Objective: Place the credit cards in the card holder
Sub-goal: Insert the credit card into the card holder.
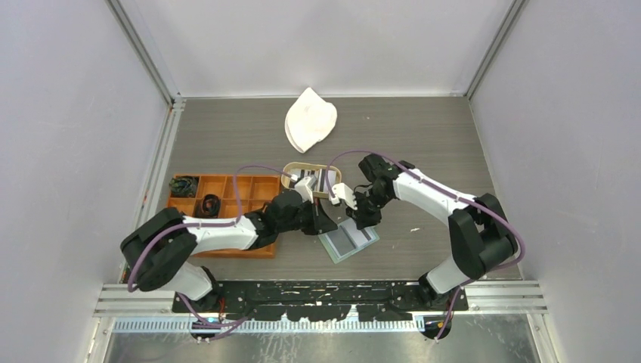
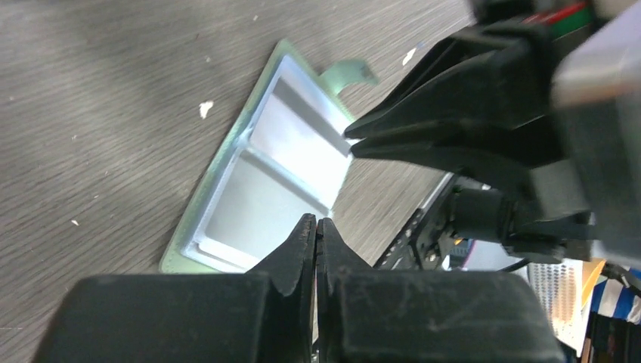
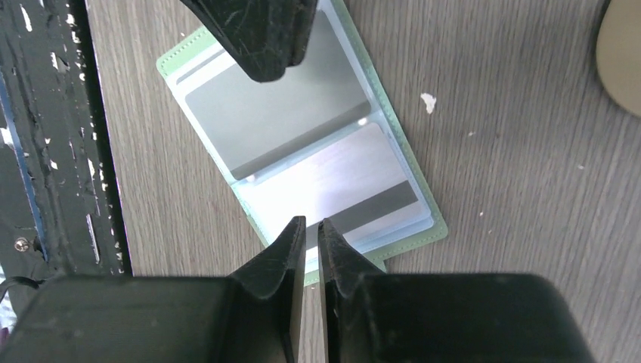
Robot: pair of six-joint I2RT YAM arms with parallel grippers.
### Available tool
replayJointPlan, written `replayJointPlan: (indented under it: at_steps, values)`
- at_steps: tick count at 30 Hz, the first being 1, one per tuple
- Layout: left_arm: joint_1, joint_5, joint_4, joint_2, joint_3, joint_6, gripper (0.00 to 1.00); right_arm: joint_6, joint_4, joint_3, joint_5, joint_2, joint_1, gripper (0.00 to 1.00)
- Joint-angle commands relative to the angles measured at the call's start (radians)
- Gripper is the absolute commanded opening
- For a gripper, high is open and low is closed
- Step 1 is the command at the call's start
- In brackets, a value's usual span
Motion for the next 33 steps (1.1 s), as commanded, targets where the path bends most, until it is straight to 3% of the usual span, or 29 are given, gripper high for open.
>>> replayJointPlan:
  at_steps: [1,24,28,33]
  values:
    - [-0.013,0.045,0.06,0.088,0.041,0.016,0.0,0.028,-0.018,0.03,0.016,0.027,-0.005,0.17]
    - [-0.027,0.009,0.096,0.394,0.225,-0.027,0.02,0.058,-0.031,0.048,-0.012,0.033,-0.048,0.21]
    - [-0.022,0.007,0.122,0.388,0.219,-0.024,0.06,0.101,-0.028,0.059,-0.057,0.028,-0.075,0.22]
    - [-0.019,-0.031,0.147,0.263,0.16,0.039,0.13,0.265,0.005,0.07,-0.168,-0.004,-0.141,0.28]
